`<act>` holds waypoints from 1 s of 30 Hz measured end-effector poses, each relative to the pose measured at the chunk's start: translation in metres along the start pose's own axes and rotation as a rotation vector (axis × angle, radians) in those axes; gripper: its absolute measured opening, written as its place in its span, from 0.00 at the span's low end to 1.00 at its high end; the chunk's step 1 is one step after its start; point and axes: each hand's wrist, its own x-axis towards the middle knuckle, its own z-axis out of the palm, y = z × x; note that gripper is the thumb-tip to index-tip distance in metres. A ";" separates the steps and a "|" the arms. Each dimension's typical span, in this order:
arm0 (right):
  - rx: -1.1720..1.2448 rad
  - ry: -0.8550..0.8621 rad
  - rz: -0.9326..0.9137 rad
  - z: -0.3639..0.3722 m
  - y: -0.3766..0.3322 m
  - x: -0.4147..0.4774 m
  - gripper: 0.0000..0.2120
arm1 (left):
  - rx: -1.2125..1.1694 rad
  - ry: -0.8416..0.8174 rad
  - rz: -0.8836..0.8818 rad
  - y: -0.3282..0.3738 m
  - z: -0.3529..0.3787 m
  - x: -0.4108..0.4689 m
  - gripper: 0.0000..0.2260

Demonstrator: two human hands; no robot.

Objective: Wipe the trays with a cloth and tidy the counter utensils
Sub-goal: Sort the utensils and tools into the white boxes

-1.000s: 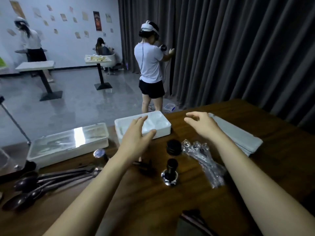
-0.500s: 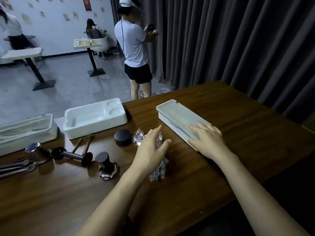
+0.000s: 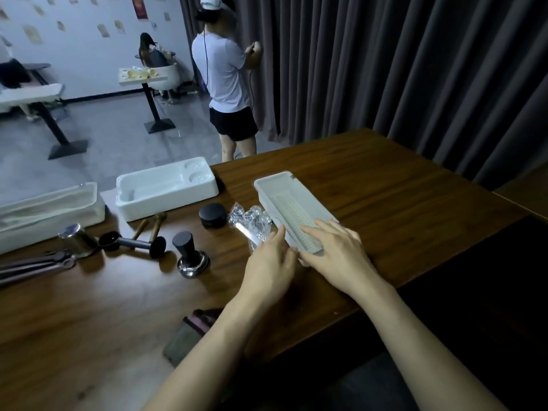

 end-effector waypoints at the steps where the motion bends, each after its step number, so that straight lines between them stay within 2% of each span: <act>1: 0.014 0.022 -0.007 -0.001 -0.002 -0.003 0.27 | -0.004 -0.011 -0.015 -0.002 0.002 -0.004 0.23; 7: 0.110 0.105 -0.168 -0.020 -0.013 -0.009 0.20 | 0.005 0.041 -0.044 -0.003 0.011 -0.007 0.25; 10: 0.084 0.112 -0.258 -0.025 -0.002 -0.003 0.22 | 0.074 0.083 -0.047 0.005 0.016 -0.005 0.25; 16: 0.106 0.135 -0.311 -0.034 0.038 0.011 0.31 | 0.149 0.190 -0.030 0.001 0.044 0.002 0.24; 23: 0.275 0.348 -0.347 -0.039 0.076 0.031 0.18 | 0.223 0.302 -0.063 0.007 0.059 0.001 0.23; 27: 0.355 0.328 -0.359 -0.031 0.087 0.033 0.23 | 0.205 0.337 -0.083 0.011 0.061 -0.001 0.22; 30: 0.371 0.236 -0.331 -0.017 0.098 0.033 0.27 | 0.215 0.344 -0.087 0.008 0.063 -0.002 0.22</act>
